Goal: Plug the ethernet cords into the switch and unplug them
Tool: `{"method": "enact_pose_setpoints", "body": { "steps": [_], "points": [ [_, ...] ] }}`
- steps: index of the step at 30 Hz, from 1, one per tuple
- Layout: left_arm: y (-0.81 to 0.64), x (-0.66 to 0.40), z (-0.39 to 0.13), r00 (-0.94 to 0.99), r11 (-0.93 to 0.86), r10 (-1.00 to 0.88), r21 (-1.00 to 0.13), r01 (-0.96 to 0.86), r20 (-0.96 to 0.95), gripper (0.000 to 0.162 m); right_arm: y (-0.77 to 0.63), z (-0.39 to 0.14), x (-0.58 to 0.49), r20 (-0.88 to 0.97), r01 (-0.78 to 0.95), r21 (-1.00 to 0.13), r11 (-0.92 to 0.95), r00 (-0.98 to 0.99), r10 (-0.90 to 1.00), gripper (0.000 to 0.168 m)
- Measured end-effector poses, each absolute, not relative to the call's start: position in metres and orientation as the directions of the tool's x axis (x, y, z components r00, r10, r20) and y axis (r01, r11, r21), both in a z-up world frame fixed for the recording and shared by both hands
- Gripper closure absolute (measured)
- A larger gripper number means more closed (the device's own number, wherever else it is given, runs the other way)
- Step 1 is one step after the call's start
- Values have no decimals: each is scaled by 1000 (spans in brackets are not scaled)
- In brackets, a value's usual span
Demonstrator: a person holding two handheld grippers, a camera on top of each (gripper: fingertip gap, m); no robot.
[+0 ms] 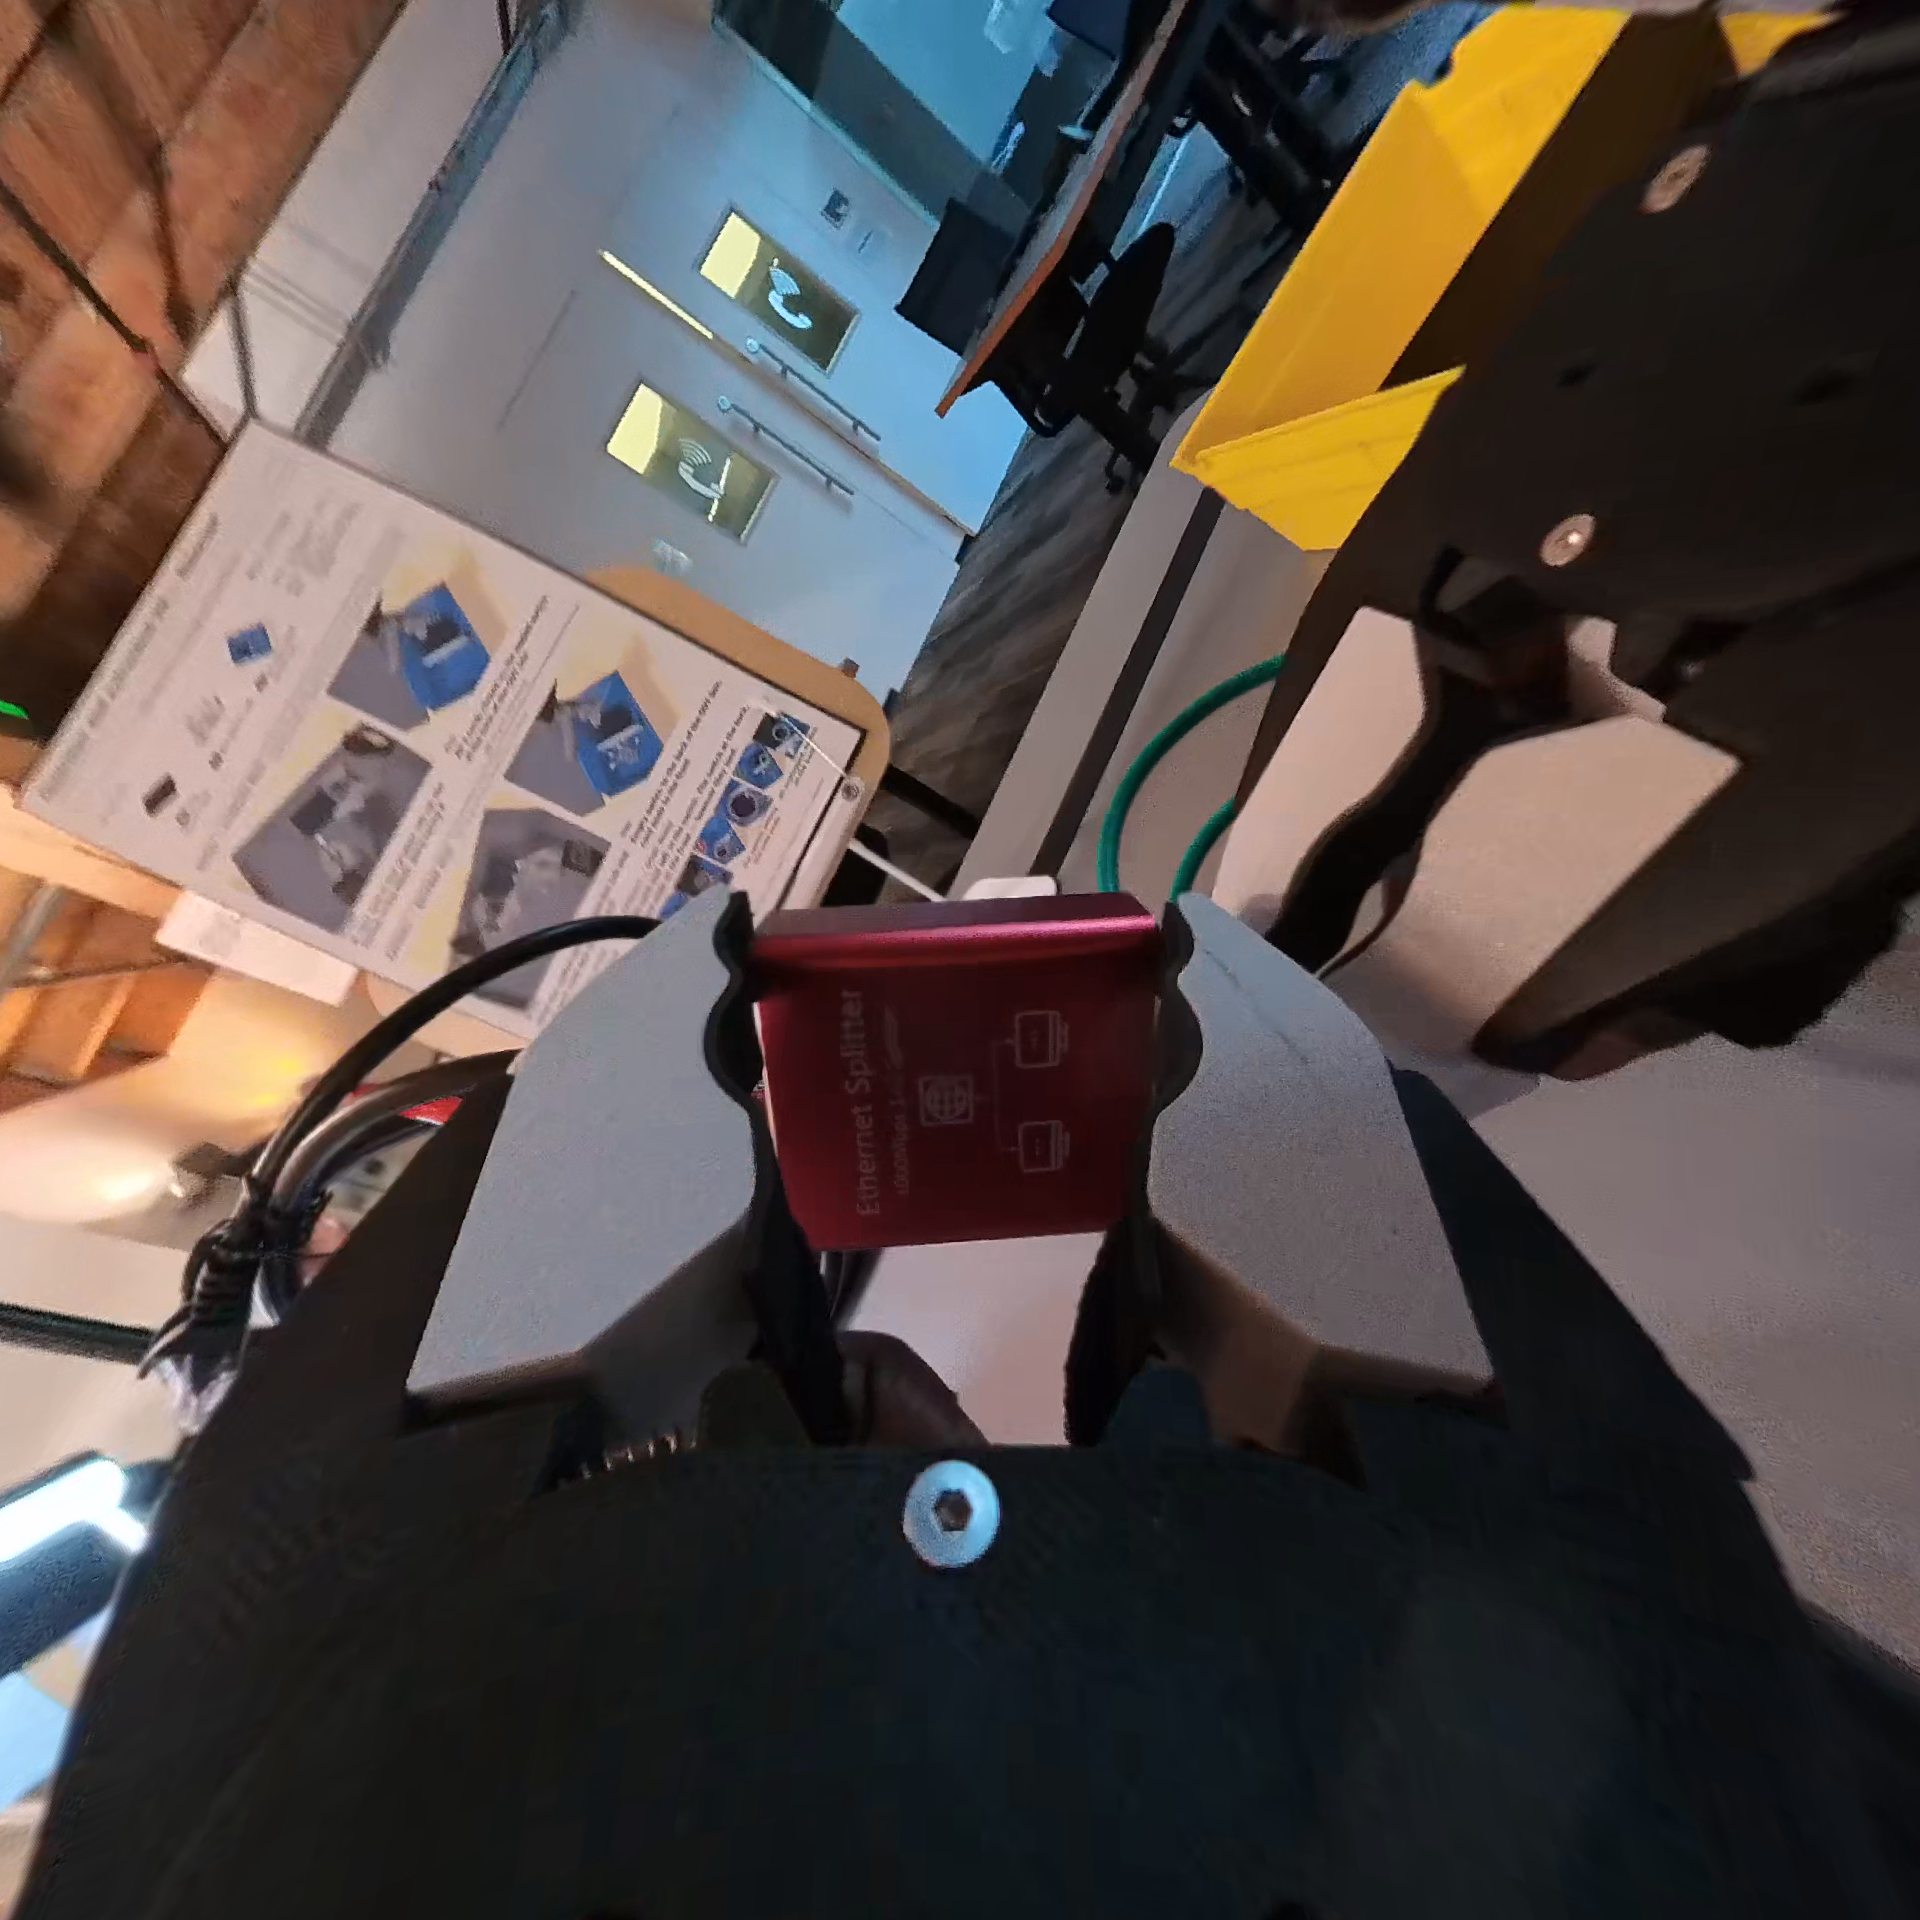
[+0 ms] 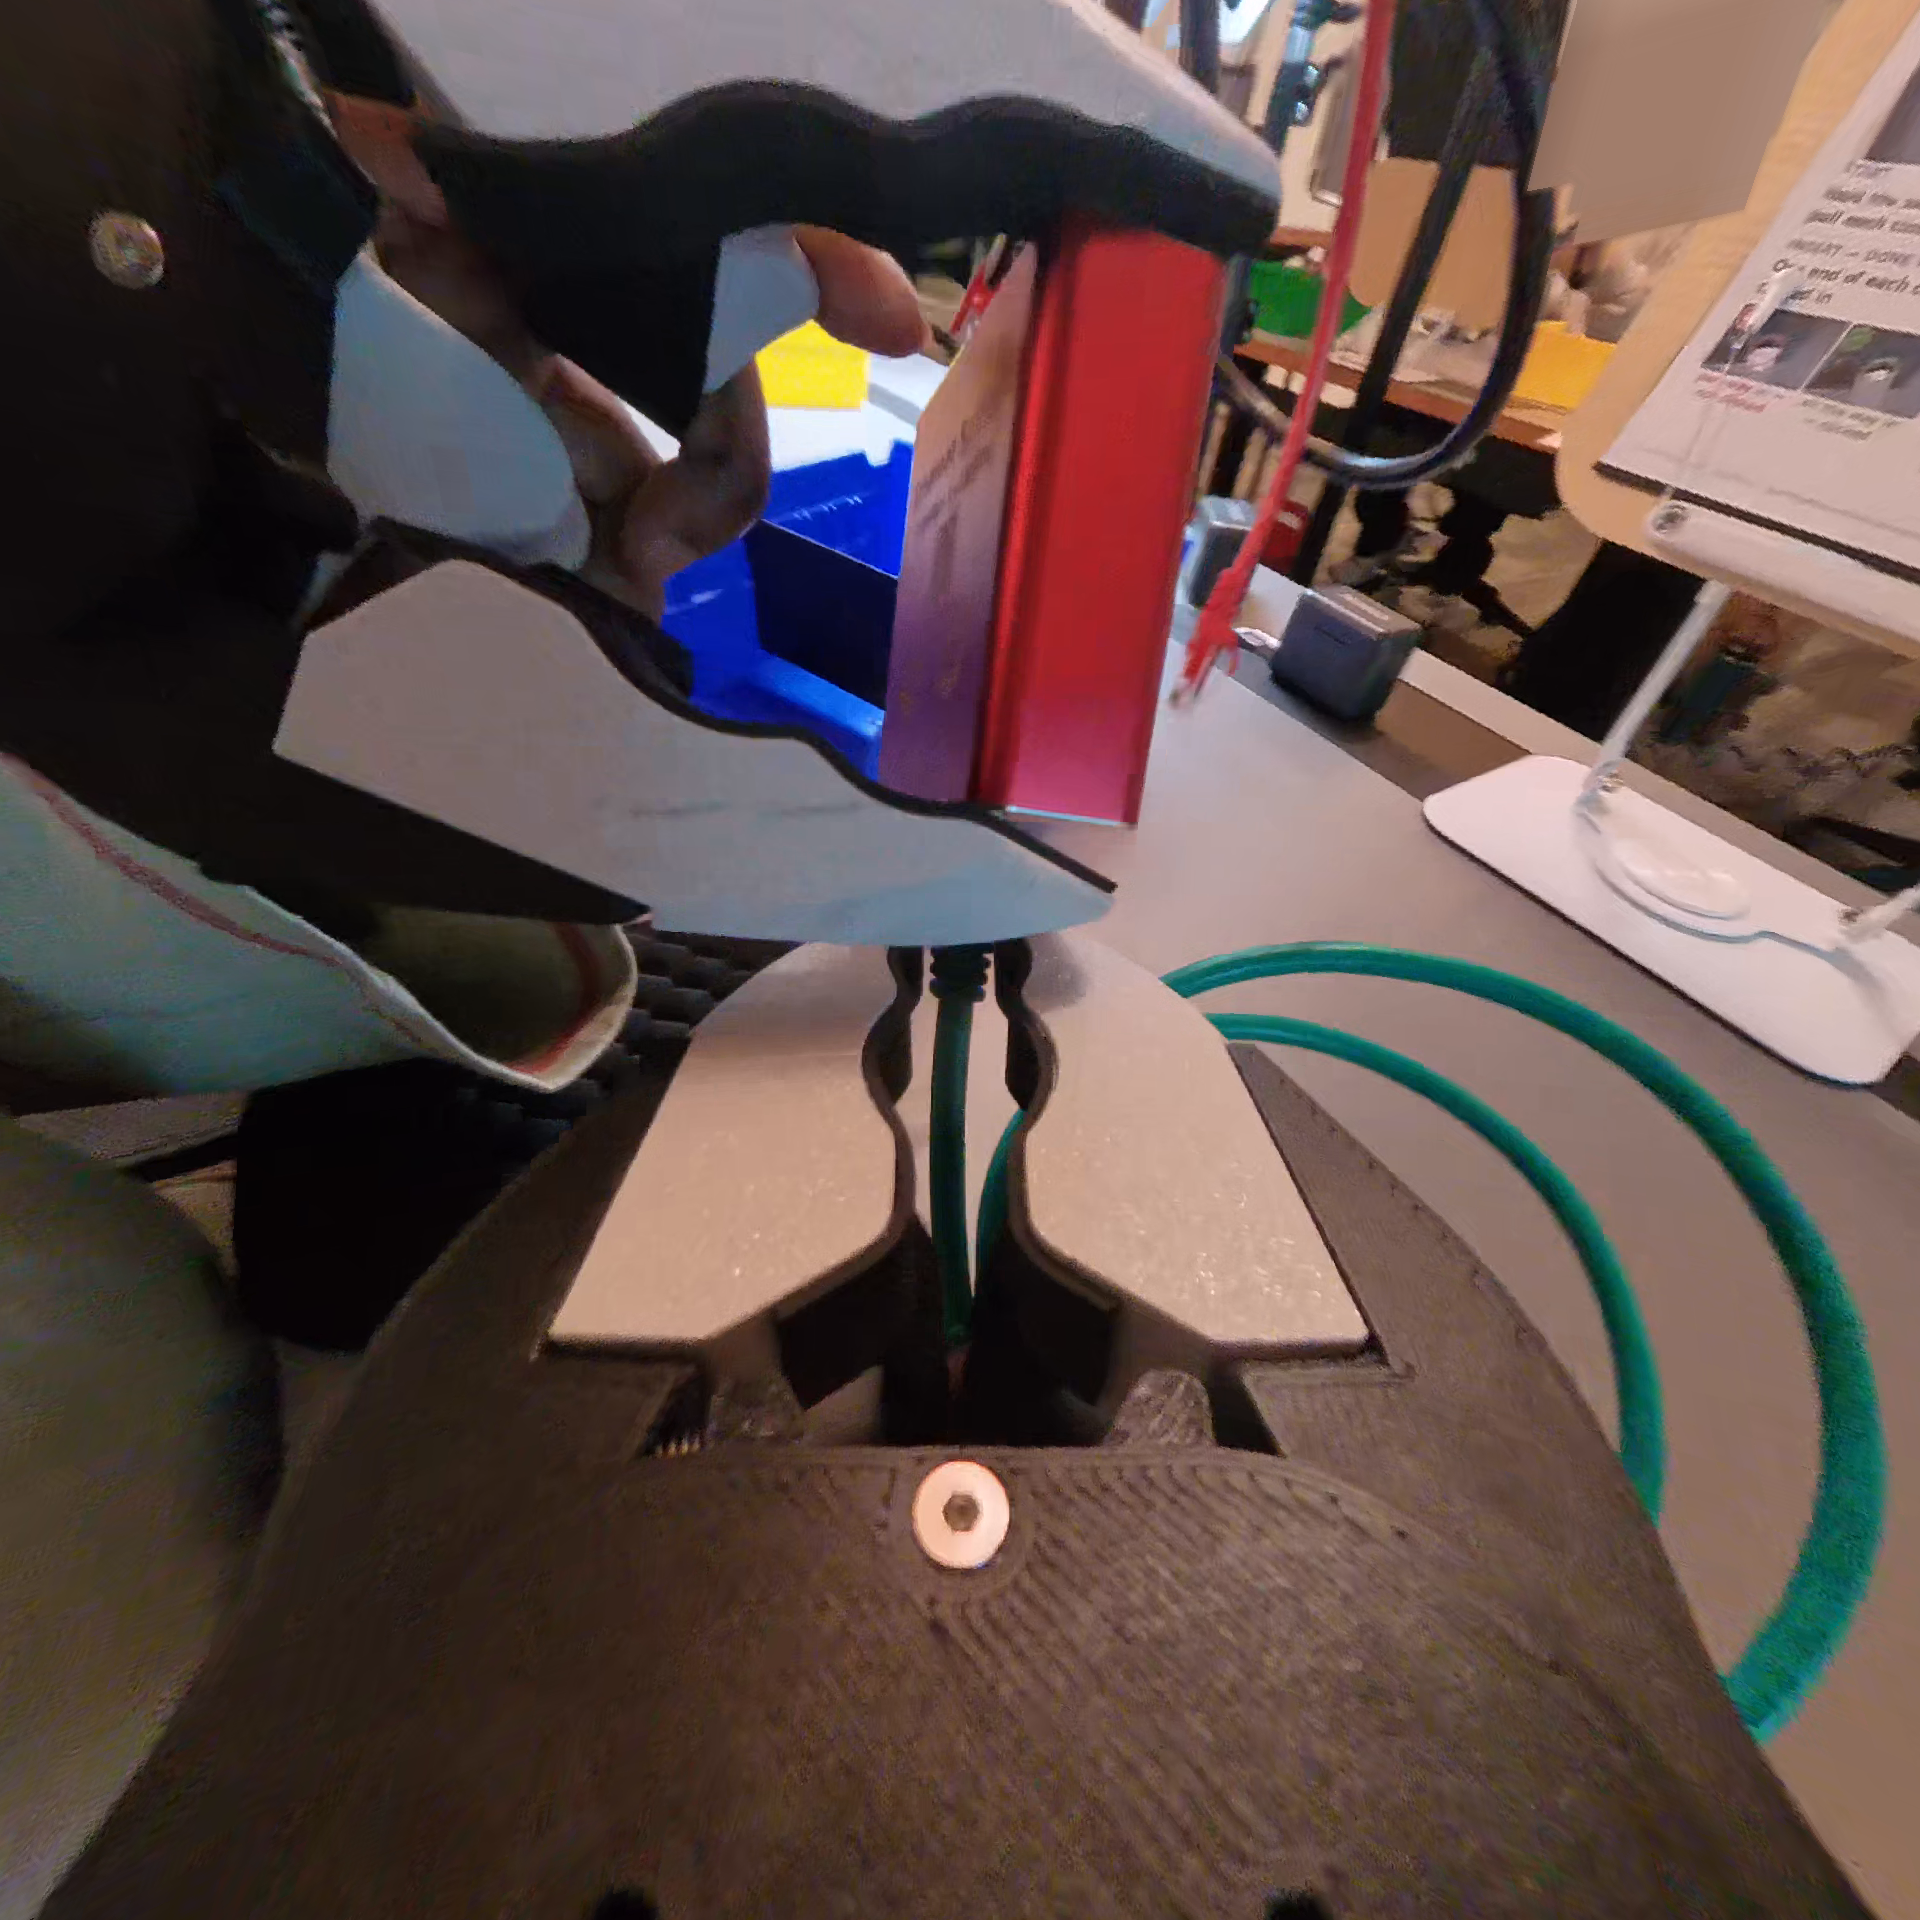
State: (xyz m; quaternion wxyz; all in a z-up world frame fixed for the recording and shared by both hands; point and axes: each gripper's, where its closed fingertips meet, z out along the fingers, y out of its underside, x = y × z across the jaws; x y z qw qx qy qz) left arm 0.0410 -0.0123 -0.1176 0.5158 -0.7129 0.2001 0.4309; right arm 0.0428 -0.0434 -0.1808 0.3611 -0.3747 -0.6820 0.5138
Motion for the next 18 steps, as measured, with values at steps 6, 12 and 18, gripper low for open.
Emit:
{"method": "enact_pose_setpoints", "body": {
  "steps": [6, 12, 18],
  "points": [
    [-8, 62, -96, 578, -268, 131, -590, -762, -806, 87, -44, -162, 57, -64, 36, -998, -53, -567, 821, 159],
    [-39, 53, -69, 801, 16, 293, -836, -549, -521, 85, -31, -160, 60, -39, 16, -999, -37, -556, 830, 159],
    [-40, 36, -112, 969, 214, -18, -946, 244, 246, 84, -32, -157, 71, 26, 15, -999, 45, -622, 782, 159]
  ]
}}
